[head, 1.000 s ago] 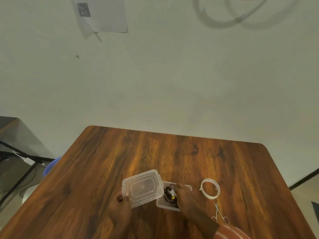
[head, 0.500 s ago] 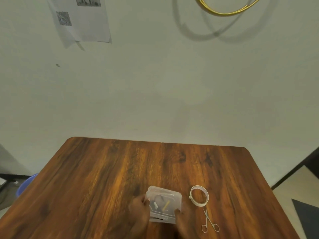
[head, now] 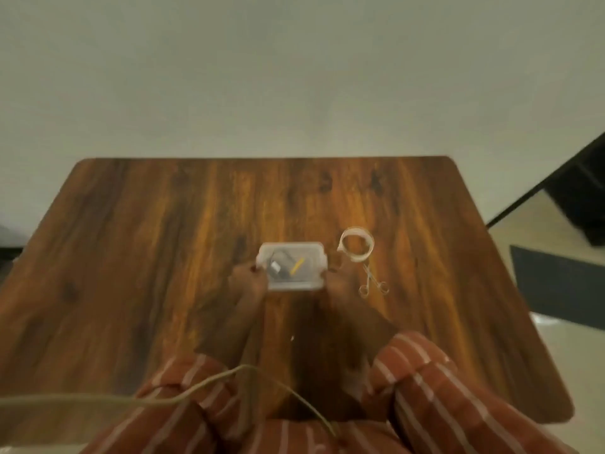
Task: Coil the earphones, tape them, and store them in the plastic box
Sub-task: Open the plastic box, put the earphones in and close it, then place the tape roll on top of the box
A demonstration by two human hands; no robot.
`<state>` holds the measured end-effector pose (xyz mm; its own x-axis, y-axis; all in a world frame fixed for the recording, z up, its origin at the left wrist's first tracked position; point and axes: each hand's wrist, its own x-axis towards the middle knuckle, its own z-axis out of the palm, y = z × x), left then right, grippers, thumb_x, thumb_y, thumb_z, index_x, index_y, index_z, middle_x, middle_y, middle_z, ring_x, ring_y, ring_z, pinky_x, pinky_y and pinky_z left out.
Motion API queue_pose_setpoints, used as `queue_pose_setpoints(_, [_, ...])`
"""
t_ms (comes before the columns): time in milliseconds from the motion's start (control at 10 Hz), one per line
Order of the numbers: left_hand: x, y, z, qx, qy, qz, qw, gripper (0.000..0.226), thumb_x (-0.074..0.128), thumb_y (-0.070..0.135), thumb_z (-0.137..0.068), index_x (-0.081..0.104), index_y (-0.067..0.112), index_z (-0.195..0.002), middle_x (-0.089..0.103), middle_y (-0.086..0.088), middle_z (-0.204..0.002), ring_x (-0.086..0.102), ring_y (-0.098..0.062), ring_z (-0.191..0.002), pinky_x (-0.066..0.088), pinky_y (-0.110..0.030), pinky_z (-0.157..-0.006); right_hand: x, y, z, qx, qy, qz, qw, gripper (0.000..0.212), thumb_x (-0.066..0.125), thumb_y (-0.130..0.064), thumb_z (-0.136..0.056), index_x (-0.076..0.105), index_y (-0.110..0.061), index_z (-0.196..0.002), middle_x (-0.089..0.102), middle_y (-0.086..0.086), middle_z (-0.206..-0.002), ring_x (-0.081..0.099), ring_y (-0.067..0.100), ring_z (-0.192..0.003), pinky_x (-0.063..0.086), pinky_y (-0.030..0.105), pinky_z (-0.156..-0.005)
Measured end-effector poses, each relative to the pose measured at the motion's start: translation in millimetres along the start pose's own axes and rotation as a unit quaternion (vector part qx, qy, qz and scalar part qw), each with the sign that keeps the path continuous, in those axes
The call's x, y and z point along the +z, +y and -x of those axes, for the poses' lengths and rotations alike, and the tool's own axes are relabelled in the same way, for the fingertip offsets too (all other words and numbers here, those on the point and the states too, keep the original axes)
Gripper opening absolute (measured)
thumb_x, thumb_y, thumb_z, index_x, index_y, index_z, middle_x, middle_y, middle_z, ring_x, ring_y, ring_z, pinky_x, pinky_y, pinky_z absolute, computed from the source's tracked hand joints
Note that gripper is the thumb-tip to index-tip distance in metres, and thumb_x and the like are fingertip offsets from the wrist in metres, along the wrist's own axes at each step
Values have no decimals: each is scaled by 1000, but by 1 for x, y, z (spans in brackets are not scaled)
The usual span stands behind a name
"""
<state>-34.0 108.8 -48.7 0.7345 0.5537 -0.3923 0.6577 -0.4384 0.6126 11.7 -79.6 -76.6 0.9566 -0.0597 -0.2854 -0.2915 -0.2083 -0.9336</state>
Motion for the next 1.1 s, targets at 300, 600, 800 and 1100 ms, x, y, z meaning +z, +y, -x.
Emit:
queue_pose_setpoints(300, [-13, 7, -10, -13, -18, 108, 994, 22, 66, 14, -89, 75, 7, -108, 74, -4, -97, 64, -15, -73, 54, -28, -68, 1, -32, 2, 110, 12, 116, 987, 24, 62, 1, -82, 73, -7, -102, 73, 9, -103, 66, 23, -86, 58, 33, -73])
queue_pose_setpoints(600, [-14, 6, -8, -26, -17, 144, 989, 24, 68, 14, -89, 73, 4, -110, 76, -16, -104, 69, -25, -74, 61, -37, -69, -1, -38, 6, 115, 24, 108, 987, 24, 64, -2, -87, 72, -6, -109, 73, 11, -111, 67, 24, -91, 57, 34, -78])
queue_pose_setpoints(800, [-19, 2, -3, -50, -53, 198, 978, 7, 72, 27, -87, 72, 21, -90, 72, -4, -99, 68, -14, -73, 61, -35, -70, -3, -42, 17, 69, 36, 89, 993, 24, 67, -4, -88, 72, -5, -111, 74, 10, -110, 69, 24, -94, 57, 36, -85])
queue_pose_setpoints(1100, [-29, -1, -11, 21, -7, 88, 996, 28, 61, 37, -94, 74, 16, -106, 76, -6, -105, 71, -21, -84, 60, -42, -83, -53, -66, 11, -29, 51, 275, 960, 18, 59, -26, -94, 72, -20, -104, 70, 8, -108, 61, 17, -88, 51, 32, -79])
